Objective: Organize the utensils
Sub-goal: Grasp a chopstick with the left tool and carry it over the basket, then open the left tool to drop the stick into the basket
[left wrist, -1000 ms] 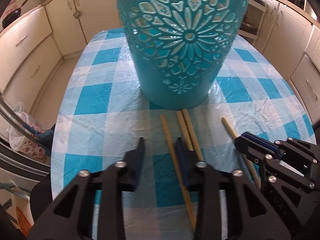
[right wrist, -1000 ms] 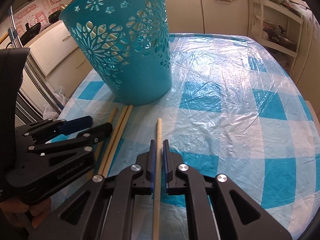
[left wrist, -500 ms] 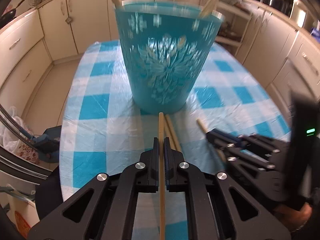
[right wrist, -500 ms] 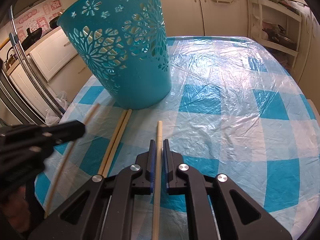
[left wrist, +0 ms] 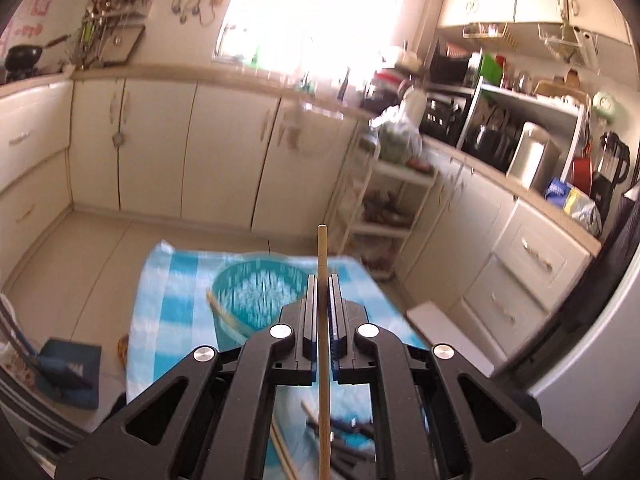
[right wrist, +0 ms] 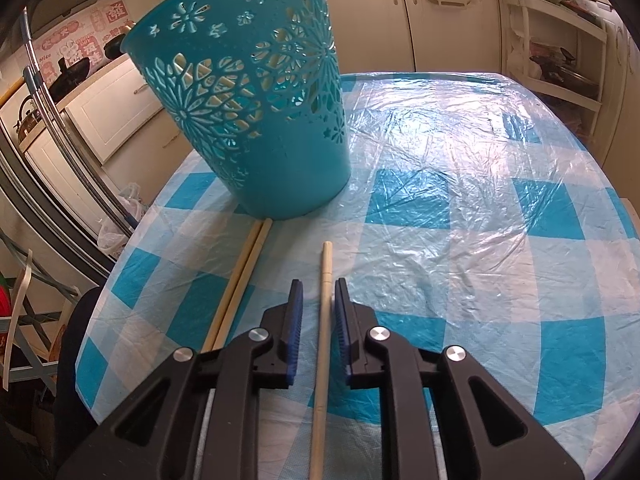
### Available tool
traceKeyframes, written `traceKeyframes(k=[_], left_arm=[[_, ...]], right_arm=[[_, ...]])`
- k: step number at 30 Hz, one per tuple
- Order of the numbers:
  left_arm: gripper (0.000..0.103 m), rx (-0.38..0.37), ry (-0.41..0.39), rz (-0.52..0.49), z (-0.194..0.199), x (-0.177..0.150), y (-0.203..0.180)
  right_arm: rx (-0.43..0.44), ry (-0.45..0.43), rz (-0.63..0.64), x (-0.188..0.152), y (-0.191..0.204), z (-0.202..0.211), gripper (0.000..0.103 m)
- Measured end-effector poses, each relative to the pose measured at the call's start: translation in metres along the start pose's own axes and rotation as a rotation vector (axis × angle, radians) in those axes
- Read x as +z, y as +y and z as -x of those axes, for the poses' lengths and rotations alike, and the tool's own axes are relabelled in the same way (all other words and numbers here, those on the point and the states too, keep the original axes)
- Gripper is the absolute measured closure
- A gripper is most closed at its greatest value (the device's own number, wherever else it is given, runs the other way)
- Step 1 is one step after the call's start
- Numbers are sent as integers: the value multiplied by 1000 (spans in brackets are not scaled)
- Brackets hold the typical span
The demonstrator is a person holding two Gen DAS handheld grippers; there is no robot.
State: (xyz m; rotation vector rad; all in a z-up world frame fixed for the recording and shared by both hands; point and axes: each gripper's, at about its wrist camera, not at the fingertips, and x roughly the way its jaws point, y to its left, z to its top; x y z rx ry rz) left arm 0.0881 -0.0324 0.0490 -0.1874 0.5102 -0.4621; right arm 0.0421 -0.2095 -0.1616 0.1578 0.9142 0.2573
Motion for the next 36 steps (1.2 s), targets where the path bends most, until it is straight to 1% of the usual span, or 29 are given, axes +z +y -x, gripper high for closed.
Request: traceKeyframes(k=[4,7,9,12,15,17,21,25,33,35,36], left_arm=[[98,40,-115,4,-11,36,-2],[98,78,-182,10,-24,55,-2],[98,113,-219,13,-31,62,-1],[98,188,-275,13,-47,71,0],[98,247,-297,12,-66,72,5],[98,279,-300,7,-77,70,9],[98,302,-285,6,-90,59,19],[98,326,-268,-11,-98,40,22],[98,325,-188,-43,-98,11,23],[96,319,-165,-46,-94,6,24],[93,318,-158,-45,-92,4,25]], right_arm=[[8,-1,-2,0,-2,0,84],[13,-1,-1,0,-2,0,83],[15,-1,-2,0,-2,0,82],[18,-1,1,0,-1,0,81],[22,-1,3,-1,0,0,79],[23,-1,5,-1,0,0,79],[27,-1,5,-1,1,0,78],[27,-1,9,-1,0,0,77],[28,-1,8,-1,0,0,77],[28,-1,8,-1,0,0,76],[28,-1,8,-1,0,0,76]])
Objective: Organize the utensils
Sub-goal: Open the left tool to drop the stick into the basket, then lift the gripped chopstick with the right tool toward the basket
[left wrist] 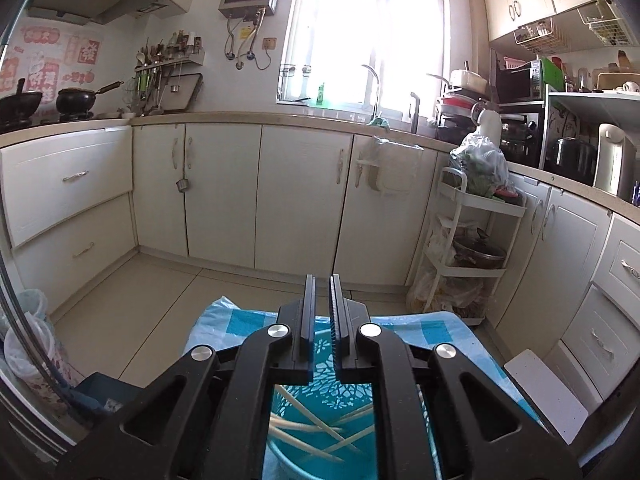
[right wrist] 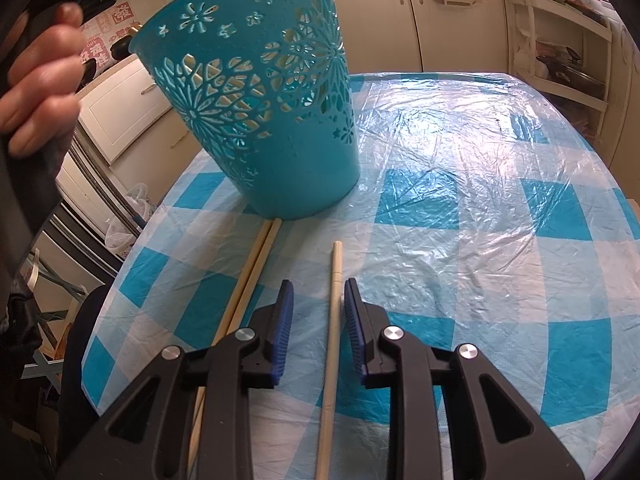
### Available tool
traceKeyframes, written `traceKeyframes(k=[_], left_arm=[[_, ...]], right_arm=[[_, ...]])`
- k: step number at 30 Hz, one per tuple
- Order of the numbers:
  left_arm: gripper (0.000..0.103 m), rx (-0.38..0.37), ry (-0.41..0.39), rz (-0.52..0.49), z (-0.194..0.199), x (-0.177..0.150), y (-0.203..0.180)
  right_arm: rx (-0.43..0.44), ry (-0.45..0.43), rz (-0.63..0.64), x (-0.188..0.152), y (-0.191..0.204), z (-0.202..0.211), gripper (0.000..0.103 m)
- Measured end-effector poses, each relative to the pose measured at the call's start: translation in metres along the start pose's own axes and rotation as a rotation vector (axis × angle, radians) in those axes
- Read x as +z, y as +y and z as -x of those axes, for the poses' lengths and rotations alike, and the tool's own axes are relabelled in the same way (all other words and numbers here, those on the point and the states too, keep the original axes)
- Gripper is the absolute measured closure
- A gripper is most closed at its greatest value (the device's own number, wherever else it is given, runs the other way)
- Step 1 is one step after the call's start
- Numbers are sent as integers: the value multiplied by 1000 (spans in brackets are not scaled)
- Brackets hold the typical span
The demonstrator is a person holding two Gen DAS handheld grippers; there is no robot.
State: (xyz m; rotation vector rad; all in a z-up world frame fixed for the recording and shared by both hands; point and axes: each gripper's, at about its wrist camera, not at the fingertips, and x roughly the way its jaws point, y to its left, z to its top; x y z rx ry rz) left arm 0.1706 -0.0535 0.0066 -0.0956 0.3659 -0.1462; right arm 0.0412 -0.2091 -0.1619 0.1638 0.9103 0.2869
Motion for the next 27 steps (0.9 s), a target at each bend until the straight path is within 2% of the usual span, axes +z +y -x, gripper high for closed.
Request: traceKeyframes(k=[2,4,6,11,16,18,20,22,27], left_arm=[[85,9,10,5,9,-3,6],[66,24,4,23,21,-4,14],[57,41,-15,46,38,-6,24],[43,71,-42,70,79,-14,48],[22,128,18,50,100,-35,61],[18,141,48,40,104,-46,63],[16,149,83,21,105,-56,62],[16,150,123,-4,105,-68,60],[15,137,203,-33,103,-88,57]], right_arm=[[3,1,-2,0,0,0,76],[6,3,-2,0,-1,0,76],[8,7,-4,0,-1,2,73],[-8,24,4,2,0,1,73],[-49,38,54,2,7,1,73],[-57,43,64,1,7,1,74],[-89,44,83,1,8,1,83],[-127,40,101,0,7,1,97],[-123,62,98,1,4,4,97]])
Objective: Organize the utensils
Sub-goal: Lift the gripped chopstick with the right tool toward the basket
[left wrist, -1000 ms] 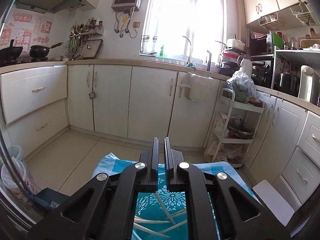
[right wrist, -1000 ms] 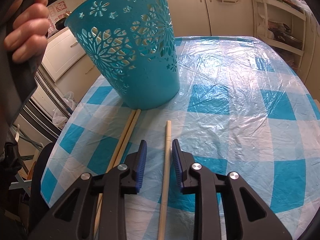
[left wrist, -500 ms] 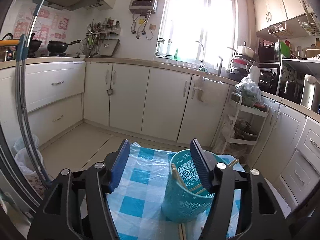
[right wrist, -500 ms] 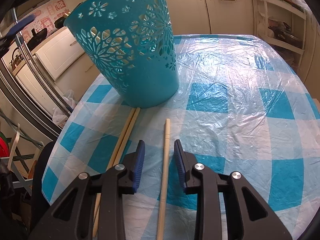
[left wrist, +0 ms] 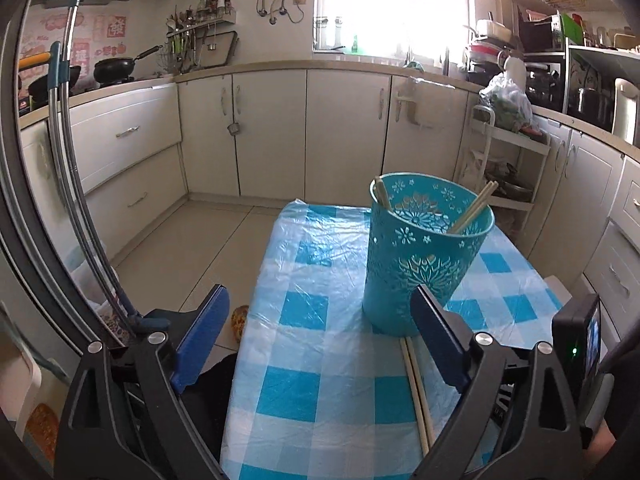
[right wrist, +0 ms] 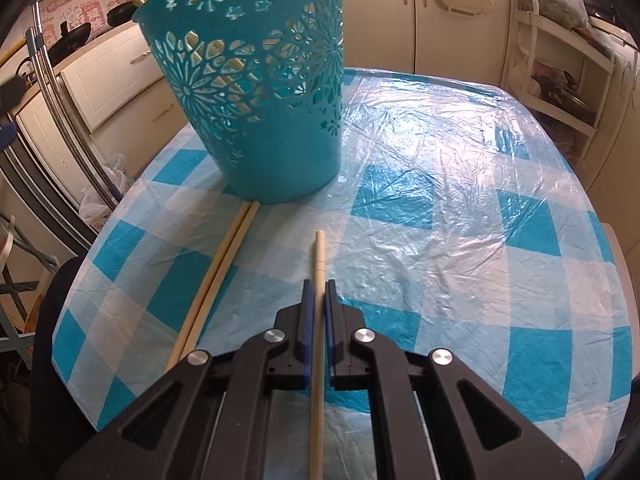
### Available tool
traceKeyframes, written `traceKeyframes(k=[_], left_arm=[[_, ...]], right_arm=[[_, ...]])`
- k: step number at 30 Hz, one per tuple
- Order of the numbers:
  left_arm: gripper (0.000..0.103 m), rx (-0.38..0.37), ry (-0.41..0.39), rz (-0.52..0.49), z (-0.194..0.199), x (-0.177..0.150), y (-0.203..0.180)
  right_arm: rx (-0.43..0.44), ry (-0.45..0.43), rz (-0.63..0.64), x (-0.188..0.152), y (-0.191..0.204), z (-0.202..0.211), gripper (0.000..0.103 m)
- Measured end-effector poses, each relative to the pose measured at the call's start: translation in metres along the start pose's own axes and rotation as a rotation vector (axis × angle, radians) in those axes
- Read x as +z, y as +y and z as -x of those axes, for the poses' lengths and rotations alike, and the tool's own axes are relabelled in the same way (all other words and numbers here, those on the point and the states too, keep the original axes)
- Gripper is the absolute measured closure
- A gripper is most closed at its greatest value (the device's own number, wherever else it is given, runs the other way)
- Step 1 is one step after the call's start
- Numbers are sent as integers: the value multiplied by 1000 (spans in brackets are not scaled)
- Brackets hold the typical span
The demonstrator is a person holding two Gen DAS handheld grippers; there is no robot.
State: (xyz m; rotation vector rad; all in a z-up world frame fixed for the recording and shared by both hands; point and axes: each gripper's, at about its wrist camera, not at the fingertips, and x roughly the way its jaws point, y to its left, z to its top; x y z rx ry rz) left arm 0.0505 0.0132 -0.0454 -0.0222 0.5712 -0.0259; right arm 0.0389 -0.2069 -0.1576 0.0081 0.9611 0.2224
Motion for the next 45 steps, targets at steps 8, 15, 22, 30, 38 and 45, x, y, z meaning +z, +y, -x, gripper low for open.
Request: traceKeyframes(k=[8,15,22,30,38,45], left_arm=[[15,-23,25,-40,4,-6,-13],[14,-34,40,-58,7,-6,-20],[14,-41,59,-70,6,-8,-24],[13,-51,68,-73,8,-8,-28],[13,-66,74,-52,9,-7,-24],[12,-71,91,-32,6,-10,-18]], right_arm=[[-18,-2,41,-3,3,-1,97],[73,-19,-66,-3,-13,14,97],[194,-113,-142,3,-22,53,97],[307,-272,-180,33,-21,107,97],[401,-431,-176,78,-10,152,97],[412,-652,-185,137,10,173,97]])
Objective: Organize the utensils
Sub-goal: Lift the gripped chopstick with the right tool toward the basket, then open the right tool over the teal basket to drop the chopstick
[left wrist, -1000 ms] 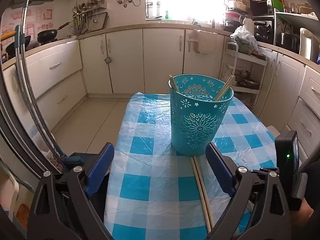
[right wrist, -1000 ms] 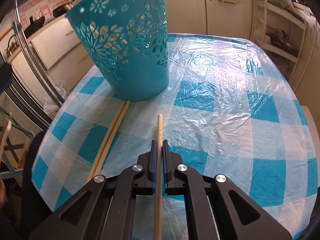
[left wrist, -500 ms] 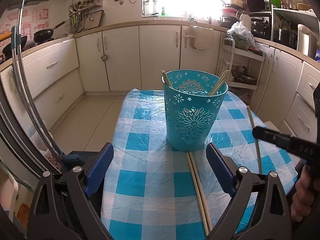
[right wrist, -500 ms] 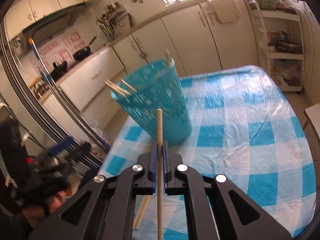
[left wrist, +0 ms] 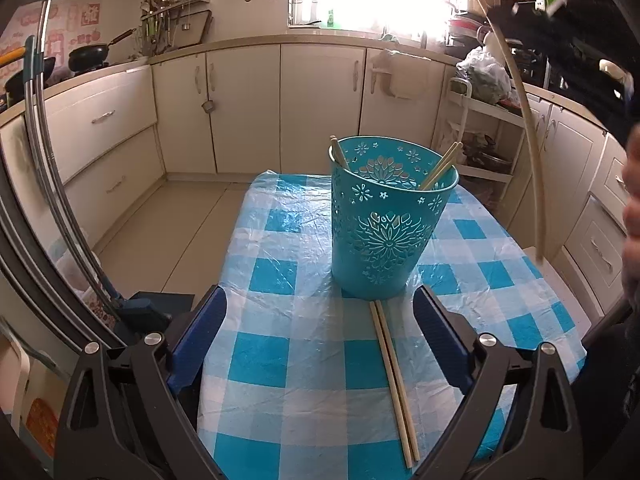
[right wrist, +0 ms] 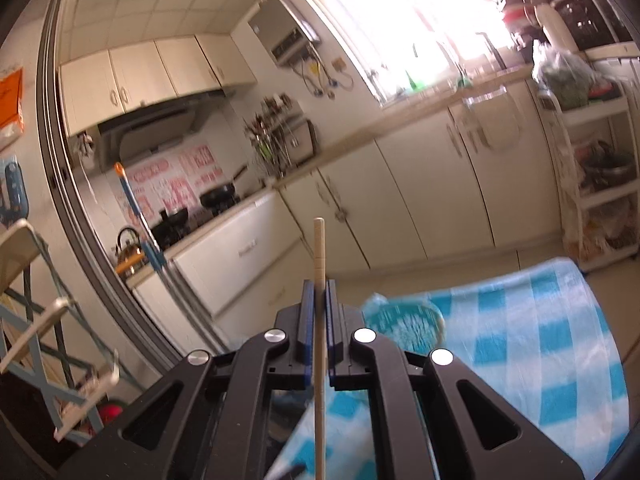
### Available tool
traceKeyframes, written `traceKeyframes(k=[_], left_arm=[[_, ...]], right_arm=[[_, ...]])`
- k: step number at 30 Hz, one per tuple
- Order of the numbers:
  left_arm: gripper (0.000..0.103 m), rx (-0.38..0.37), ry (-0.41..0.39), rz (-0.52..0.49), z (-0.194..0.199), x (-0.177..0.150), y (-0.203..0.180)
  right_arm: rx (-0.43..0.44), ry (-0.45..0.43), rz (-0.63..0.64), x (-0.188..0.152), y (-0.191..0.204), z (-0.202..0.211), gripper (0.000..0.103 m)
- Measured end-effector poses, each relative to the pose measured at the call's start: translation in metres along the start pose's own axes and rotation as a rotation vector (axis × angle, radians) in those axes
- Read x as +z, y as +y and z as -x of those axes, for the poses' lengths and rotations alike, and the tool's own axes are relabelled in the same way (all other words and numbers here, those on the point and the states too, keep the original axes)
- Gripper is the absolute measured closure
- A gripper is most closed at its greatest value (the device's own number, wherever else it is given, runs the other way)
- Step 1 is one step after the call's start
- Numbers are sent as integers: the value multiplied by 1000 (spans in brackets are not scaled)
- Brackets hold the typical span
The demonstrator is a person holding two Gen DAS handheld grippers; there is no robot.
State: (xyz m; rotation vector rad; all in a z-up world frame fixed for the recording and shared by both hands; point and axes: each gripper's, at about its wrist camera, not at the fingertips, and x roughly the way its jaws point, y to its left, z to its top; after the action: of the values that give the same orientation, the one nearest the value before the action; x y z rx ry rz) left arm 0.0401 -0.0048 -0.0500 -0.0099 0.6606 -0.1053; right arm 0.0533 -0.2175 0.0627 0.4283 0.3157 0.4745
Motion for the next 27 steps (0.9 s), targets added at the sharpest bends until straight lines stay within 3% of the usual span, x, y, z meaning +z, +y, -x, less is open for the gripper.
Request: traceKeyframes(k=[5,10,17,27], left_arm=[[12,9,23,29,-6,-5,11],[12,17,46,67,-13,-10,24],[12,19,55,96,-15,-10,31],[12,22,47,76,-10,-9,23]], right_arm=[[-61,-108,42,13,6,-30,97],[-208,-169,110,1,-4,-58,97],[-314,-86,117,-36,-32,-84,97],[-322,-12,132,-59,-36,-68,89]])
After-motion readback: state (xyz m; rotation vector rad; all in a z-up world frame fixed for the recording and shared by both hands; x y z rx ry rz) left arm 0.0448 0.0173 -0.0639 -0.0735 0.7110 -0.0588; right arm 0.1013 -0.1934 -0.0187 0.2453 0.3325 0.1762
